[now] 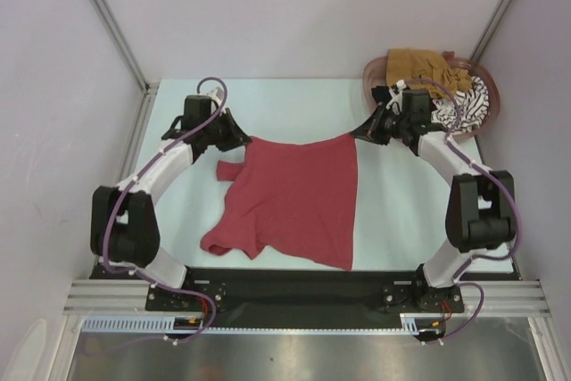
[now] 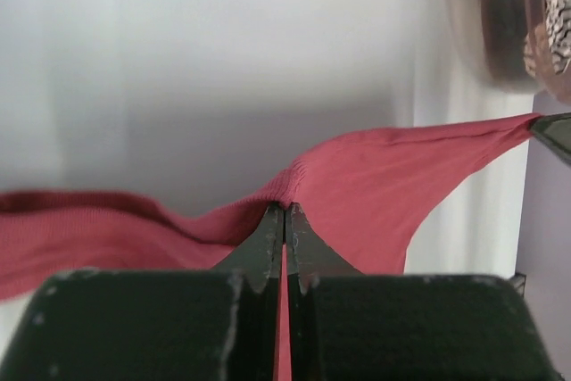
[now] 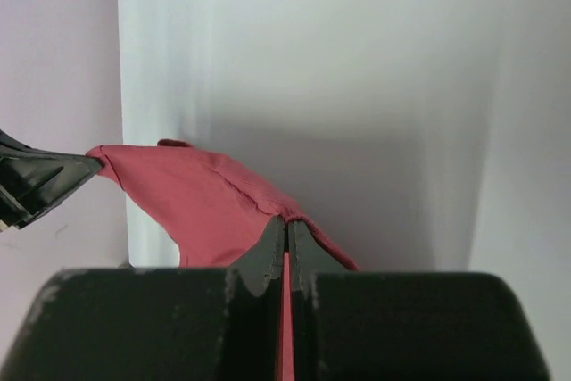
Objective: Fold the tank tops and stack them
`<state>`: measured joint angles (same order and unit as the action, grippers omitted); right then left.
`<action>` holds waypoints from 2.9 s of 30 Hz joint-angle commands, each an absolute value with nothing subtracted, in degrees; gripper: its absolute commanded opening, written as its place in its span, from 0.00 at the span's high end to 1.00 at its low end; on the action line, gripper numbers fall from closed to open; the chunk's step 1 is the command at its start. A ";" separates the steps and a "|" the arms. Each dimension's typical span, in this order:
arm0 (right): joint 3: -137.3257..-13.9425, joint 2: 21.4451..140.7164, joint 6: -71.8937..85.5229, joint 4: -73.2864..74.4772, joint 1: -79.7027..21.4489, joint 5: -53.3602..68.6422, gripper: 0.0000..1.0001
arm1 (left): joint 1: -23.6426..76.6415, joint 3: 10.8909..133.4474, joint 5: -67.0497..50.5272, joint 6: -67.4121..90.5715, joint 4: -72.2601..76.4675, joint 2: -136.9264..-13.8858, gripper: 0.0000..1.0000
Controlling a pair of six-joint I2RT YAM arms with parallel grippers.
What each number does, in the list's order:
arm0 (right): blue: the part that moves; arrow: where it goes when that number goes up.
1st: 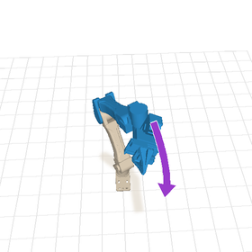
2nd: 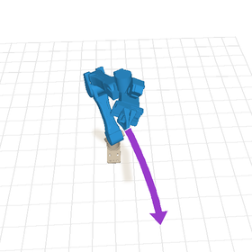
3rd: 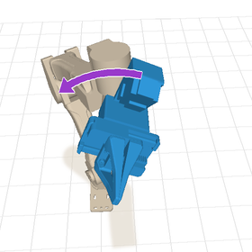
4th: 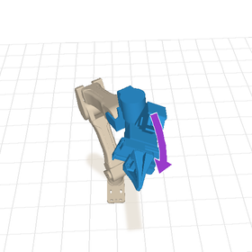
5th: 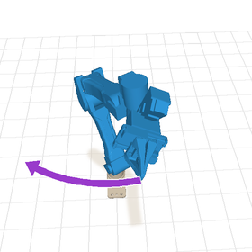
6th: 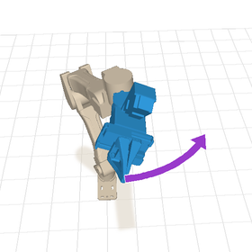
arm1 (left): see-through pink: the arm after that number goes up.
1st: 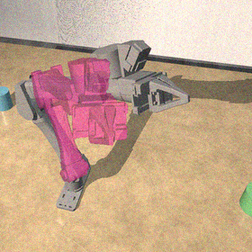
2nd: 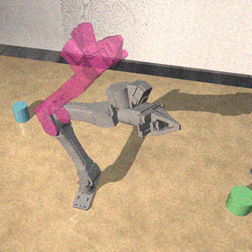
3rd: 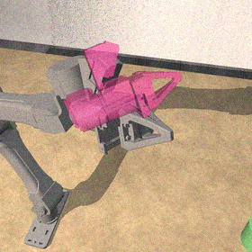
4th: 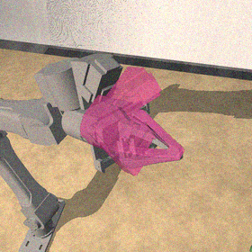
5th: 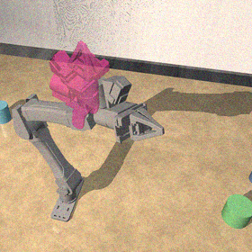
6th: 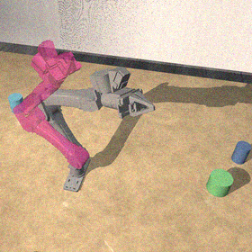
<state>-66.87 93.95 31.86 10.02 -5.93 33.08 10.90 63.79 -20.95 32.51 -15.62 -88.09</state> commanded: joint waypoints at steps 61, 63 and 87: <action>-26.19 52.29 33.13 21.01 -24.34 3.25 0.49 | 5.80 60.99 1.94 32.78 -13.97 -100.63 0.57; -25.75 53.34 33.48 20.39 -25.22 3.34 0.48 | 5.71 60.91 1.67 32.78 -13.19 -101.51 0.62; -25.40 60.74 36.21 19.24 -31.20 0.09 1.00 | -1.93 85.25 11.60 29.70 -31.19 -105.64 0.27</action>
